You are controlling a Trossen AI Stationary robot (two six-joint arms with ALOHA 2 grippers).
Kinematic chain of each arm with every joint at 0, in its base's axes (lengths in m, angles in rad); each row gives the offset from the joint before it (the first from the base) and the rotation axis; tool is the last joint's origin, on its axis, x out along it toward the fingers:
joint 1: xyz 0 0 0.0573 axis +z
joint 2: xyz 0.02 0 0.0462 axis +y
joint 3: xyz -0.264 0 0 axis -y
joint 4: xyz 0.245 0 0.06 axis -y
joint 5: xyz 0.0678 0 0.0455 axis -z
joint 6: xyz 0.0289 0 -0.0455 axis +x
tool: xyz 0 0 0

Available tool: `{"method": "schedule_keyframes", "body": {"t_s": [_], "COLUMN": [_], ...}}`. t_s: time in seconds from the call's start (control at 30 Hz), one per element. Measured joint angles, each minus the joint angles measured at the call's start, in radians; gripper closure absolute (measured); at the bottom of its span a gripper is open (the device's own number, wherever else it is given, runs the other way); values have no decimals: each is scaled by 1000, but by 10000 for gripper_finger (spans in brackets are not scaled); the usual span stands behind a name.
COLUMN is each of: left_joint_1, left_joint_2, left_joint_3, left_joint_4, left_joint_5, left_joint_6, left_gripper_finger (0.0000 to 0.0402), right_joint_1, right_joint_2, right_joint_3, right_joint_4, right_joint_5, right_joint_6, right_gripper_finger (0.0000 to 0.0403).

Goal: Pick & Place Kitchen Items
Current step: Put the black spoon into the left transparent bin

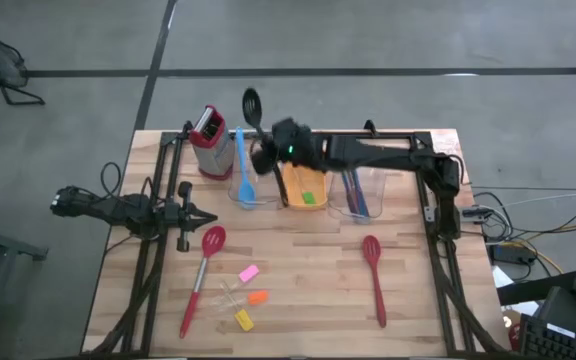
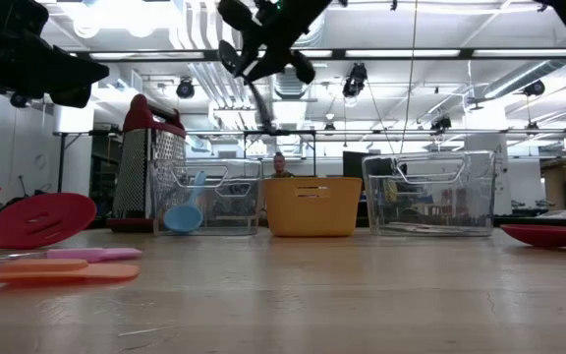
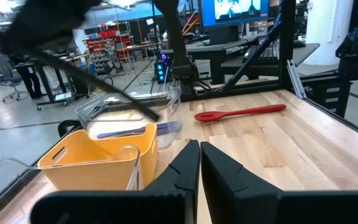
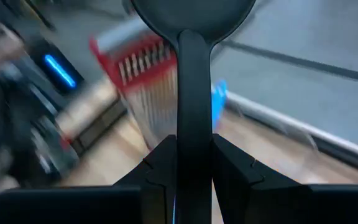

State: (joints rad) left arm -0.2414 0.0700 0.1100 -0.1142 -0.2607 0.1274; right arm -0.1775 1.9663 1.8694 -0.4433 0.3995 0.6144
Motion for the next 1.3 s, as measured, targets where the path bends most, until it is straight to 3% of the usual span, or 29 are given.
{"method": "schedule_keyframes", "body": {"t_s": [0.23, 0.63, 0.8, 1.1, 1.3], "left_joint_1": [0, 0, 0, 0, 0], "left_joint_2": [0, 0, 2, 6, 6], "left_joint_3": [0, 0, 0, 0, 0], "left_joint_4": [0, 1, -1, 0, 0], "left_joint_5": [0, 1, 0, 0, 0], "left_joint_6": [0, 0, 0, 0, 0], "left_gripper_finger": [383, 383, 381, 381, 382], "right_joint_1": [-103, -116, -117, -117, -117], "right_joint_2": [0, 82, 135, 197, 198], "right_joint_3": [-99, -204, -196, -193, -193], "right_joint_4": [338, 489, 480, 476, 454], "right_joint_5": [-59, -61, -64, -81, -92], "right_joint_6": [19, 59, 64, 86, 87], "right_gripper_finger": [316, 325, 309, 329, 300]}}
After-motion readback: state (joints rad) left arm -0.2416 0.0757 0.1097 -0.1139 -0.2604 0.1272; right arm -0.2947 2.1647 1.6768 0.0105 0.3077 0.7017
